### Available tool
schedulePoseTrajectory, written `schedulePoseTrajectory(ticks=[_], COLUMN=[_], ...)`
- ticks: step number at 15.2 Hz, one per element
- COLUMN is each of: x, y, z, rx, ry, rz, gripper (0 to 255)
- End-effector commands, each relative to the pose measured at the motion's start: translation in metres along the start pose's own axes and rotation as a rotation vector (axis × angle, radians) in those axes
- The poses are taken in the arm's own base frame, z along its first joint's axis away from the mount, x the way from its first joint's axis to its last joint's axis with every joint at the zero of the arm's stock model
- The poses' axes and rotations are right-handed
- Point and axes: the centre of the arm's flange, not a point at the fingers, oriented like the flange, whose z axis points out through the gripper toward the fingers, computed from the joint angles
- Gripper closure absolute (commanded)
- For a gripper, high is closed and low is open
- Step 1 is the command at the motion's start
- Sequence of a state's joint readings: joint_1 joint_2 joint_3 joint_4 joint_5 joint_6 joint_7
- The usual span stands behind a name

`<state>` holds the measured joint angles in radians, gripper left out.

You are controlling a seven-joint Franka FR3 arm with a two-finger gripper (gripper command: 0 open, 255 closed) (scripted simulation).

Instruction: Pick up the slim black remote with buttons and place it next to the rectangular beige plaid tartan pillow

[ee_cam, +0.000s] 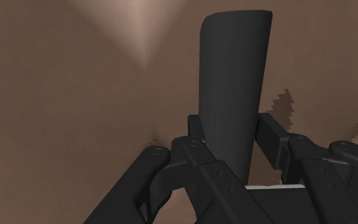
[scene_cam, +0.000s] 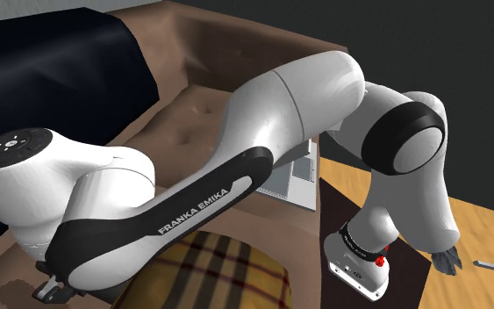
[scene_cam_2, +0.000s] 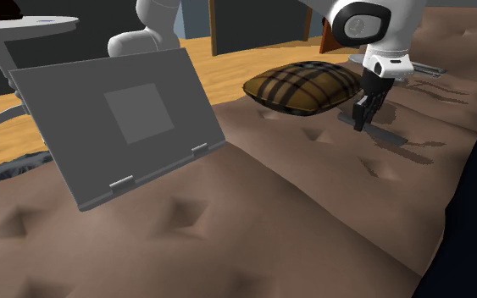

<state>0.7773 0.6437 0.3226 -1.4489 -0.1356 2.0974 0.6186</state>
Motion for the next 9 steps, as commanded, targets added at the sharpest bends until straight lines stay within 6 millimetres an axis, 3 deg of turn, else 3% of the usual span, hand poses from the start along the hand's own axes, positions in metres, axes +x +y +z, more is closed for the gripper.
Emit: schedulePoseTrajectory(ticks=[1, 4, 5, 9], x=[0.0, 0.0, 0.0, 0.0], y=[0.0001, 0.0001, 0.0001, 0.0001], z=[0.0002, 0.0002, 0.0002, 0.0002], rx=[0.0, 0.0, 0.0, 0.0], ry=[0.001, 0.001, 0.001, 0.001], rz=[0.0, 0.0, 0.0, 0.0], gripper=[255, 255, 0, 0])
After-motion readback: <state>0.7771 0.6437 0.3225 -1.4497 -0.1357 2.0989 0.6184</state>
